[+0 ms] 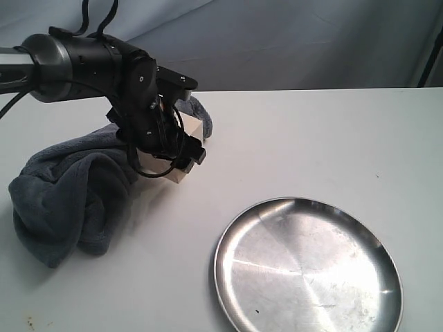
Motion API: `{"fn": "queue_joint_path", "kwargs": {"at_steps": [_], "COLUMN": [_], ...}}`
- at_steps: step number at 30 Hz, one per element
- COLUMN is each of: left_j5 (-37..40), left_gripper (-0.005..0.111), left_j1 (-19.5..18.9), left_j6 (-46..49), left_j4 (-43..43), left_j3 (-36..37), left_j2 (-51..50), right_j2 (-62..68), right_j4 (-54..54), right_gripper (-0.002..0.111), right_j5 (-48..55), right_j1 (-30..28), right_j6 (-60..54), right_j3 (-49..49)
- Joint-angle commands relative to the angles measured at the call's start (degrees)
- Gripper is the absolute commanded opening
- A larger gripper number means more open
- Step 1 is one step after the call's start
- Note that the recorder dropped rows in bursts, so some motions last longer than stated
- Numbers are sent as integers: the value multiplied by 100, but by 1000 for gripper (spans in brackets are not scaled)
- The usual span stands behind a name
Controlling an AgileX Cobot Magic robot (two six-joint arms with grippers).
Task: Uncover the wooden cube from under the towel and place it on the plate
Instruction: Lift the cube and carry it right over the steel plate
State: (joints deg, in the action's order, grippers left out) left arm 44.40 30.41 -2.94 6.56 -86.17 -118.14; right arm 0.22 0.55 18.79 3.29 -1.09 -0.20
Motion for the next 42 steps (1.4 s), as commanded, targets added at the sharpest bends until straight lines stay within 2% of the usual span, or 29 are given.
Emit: {"fn": "queue_joint_path", "kwargs": {"at_steps": [1, 13, 32, 37, 42], "left_j5": [-63, 46, 59, 21, -87], "left_gripper": [0, 0, 0, 0, 0], "left_j1": [317, 1105, 2098, 2224, 2283], "left_j6": [180, 188, 477, 555, 1294], "left_j4": [-4, -17, -142, -255, -971], "left_j3": [-10, -10, -10, -10, -10], "left_j2": [152, 152, 152, 152, 152], "right_j2": [-22, -22, -22, -22, -22], "right_j4": [-1, -1, -1, -1, -1], "right_gripper": [0, 0, 0, 0, 0], "right_j5": [-57, -57, -57, -57, -57], "right_j1": [15, 15, 15, 15, 15], "right_j6": [5, 5, 5, 5, 5], "right_j3": [20, 20, 20, 20, 20]}}
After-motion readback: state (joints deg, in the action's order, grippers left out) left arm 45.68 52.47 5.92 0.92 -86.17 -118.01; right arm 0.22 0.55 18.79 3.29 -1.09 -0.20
